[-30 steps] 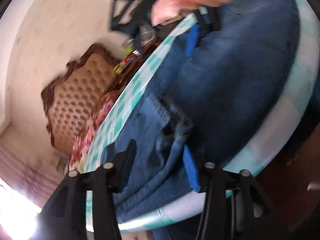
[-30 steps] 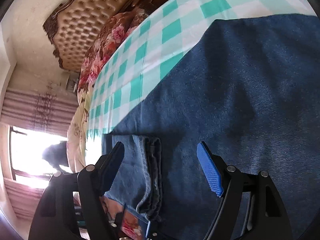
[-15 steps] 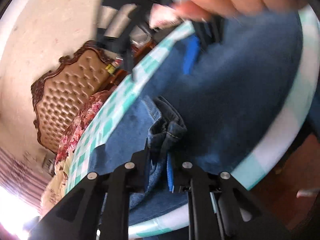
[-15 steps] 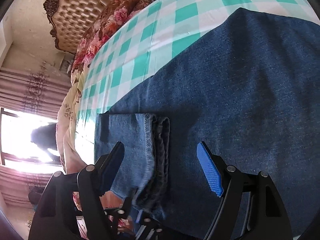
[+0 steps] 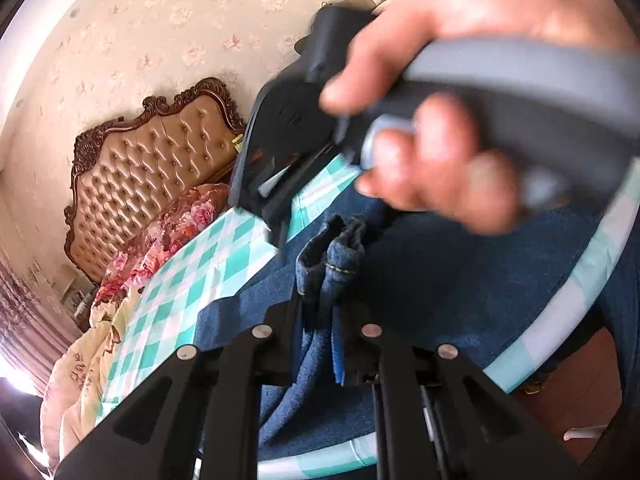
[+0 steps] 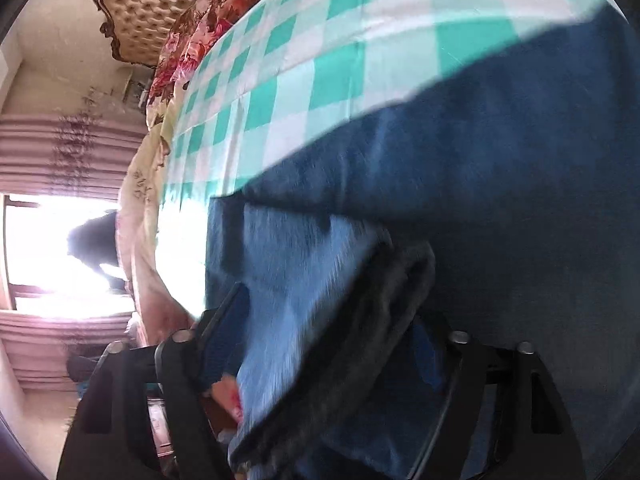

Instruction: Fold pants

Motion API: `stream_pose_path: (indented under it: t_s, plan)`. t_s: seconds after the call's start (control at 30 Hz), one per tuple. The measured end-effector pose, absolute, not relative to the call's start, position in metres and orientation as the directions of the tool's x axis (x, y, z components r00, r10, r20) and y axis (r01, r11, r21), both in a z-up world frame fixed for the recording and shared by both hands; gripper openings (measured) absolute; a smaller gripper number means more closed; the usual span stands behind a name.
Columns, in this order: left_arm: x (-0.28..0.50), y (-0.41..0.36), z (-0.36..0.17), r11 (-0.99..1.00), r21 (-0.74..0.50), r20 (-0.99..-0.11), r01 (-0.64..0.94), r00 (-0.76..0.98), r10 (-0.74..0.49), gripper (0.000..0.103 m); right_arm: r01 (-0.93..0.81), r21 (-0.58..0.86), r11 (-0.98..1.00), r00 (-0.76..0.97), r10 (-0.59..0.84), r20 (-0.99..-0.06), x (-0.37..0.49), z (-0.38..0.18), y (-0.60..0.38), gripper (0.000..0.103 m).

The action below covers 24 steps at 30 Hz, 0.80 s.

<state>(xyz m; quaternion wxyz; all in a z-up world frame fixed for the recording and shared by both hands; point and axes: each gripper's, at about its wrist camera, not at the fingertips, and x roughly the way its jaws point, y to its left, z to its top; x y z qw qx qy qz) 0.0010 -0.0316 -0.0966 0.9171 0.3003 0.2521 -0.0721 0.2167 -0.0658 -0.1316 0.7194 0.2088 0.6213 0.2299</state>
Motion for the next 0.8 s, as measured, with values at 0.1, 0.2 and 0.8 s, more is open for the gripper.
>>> stream_pose_path:
  t_s: [0.1, 0.2, 0.8]
  plan:
    - [-0.005, -0.043, -0.094, 0.800, 0.522, -0.495, 0.297, 0.869, 0.001, 0.011, -0.136, 0.542, 0.829, 0.199, 0.559, -0.805, 0.216, -0.115, -0.074, 0.012]
    - [-0.010, -0.071, -0.095, 0.778, 0.525, -0.491, 0.346, 0.869, -0.055, 0.011, -0.165, 0.518, 0.839, 0.260, 0.544, -0.798, 0.208, -0.098, -0.104, 0.012]
    - [-0.019, -0.156, -0.154, 0.635, 0.612, -0.563, 0.472, 0.824, -0.069, 0.013, -0.131, 0.472, 0.872, 0.283, 0.489, -0.825, 0.211, -0.129, -0.177, 0.018]
